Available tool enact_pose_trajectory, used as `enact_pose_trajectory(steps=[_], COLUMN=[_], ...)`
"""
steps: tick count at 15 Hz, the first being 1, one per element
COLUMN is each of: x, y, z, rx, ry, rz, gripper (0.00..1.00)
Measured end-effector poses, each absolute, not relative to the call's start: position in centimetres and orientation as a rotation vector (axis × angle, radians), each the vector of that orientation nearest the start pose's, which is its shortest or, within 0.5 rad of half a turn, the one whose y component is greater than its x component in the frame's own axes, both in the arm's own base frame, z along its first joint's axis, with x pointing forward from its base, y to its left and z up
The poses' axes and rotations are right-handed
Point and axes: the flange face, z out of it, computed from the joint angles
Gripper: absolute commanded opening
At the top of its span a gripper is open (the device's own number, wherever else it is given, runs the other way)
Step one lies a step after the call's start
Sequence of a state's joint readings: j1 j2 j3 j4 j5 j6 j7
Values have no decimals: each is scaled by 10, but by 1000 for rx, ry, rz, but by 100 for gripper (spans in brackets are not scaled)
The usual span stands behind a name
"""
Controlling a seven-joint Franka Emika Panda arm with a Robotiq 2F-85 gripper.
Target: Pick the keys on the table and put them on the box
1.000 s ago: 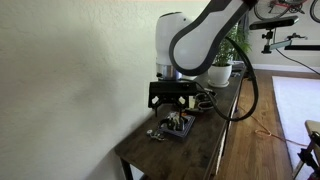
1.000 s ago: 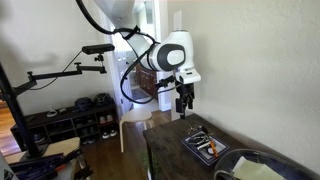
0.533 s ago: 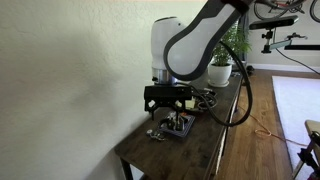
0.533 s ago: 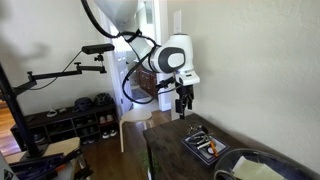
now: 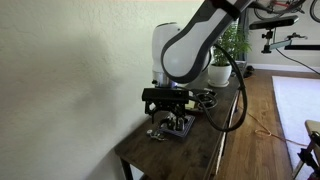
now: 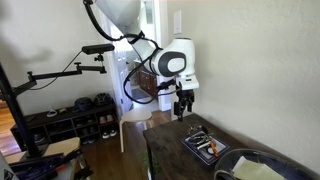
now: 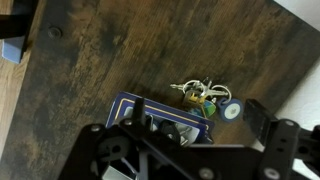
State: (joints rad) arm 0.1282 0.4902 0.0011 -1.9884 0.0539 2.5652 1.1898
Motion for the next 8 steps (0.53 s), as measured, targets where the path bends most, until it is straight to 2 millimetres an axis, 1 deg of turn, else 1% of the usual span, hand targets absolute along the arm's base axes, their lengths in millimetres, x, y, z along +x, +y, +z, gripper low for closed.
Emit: enact_pose_trajectory(steps=[4, 8], x=[621, 632], y=[79, 80], z=[204, 190], rx=[-2564, -2535], ry=[1655, 1696], rz=[-29, -20], gripper=[100, 100])
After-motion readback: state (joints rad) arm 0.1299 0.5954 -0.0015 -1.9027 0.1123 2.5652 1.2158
